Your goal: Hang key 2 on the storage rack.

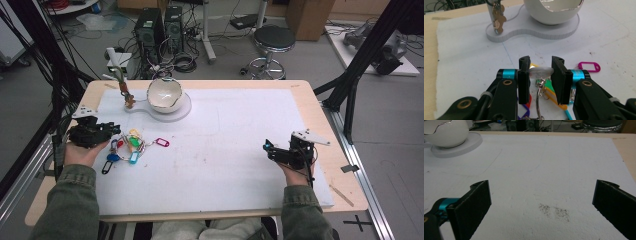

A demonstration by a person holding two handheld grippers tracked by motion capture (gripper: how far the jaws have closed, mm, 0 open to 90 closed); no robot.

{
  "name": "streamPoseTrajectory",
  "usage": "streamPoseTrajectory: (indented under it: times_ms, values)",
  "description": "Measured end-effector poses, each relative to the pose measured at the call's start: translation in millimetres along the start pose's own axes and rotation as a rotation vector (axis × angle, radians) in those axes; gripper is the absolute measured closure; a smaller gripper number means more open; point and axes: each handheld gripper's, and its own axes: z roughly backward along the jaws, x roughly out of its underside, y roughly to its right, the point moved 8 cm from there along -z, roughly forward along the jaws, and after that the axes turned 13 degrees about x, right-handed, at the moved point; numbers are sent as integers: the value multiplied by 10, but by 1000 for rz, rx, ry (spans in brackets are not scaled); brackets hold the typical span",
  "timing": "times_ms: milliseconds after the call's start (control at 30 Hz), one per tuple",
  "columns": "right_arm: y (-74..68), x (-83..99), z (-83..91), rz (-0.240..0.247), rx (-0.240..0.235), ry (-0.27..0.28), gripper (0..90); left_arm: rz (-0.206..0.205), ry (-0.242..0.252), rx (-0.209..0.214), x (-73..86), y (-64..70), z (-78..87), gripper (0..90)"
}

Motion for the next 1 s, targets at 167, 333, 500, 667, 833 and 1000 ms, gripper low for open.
streamPoseTrajectory:
  times_ms: [167,333,500,667,833,1000]
  values:
    - [4,-2,-1,-1,-4,1,9,-7,14,-6,-112,-12,58,689]
    - [16,0,-3,-7,-3,-2,9,-12,28,-2,-221,-13,122,689]
    - [4,3,-3,-13,-7,-8,8,-27,29,-14,-350,-19,173,689]
    - [19,2,-1,-18,-6,-8,8,-26,44,-20,-458,-55,229,689]
    - [26,4,2,-27,-9,-11,8,-29,51,-30,-541,-96,287,689]
    - [27,2,8,-29,-10,-10,8,-36,69,-43,-673,-129,371,689]
